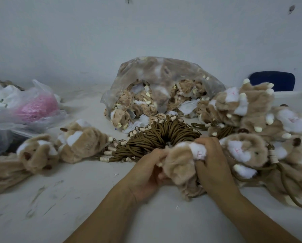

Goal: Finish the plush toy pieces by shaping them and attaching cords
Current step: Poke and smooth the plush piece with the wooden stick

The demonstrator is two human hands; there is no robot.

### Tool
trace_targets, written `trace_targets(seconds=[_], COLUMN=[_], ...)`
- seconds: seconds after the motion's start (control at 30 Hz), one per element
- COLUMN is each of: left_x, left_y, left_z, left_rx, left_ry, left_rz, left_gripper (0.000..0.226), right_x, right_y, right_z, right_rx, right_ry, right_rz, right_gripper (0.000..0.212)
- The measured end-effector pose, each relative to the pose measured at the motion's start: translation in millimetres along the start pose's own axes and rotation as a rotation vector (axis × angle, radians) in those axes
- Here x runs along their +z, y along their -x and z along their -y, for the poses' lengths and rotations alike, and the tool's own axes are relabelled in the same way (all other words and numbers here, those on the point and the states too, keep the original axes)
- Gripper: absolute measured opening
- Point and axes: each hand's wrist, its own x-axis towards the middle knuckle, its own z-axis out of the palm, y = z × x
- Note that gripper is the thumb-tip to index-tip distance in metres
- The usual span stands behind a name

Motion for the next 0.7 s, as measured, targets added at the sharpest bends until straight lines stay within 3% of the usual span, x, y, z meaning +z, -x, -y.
trace_targets(seconds=[0.13,0.17,0.23,0.37,0.53,0.63,0.7], left_x=[2,1,-3,-4,-1,0,1], left_y=[-3,-4,-5,-5,-8,-8,-8], left_z=[5,4,2,-3,2,5,5], left_rx=[0.015,0.025,0.019,-0.03,0.035,0.041,0.036], left_ry=[-0.059,-0.029,0.121,0.371,0.246,0.215,0.209], left_rz=[-0.203,-0.254,-0.303,-0.208,-0.202,-0.186,-0.166], left_gripper=[0.019,0.013,0.024,0.037,0.056,0.029,0.027], right_x=[-2,-2,-3,1,2,1,2], right_y=[0,0,0,2,-2,-4,-6], right_z=[3,3,3,3,-7,-11,-11], right_rx=[0.058,0.073,0.098,0.19,0.308,0.345,0.383], right_ry=[-0.101,-0.119,-0.139,-0.146,-0.171,-0.196,-0.221], right_rz=[0.0,0.001,0.014,0.019,-0.044,-0.078,-0.092], right_gripper=[0.029,0.028,0.033,0.042,0.042,0.039,0.031])
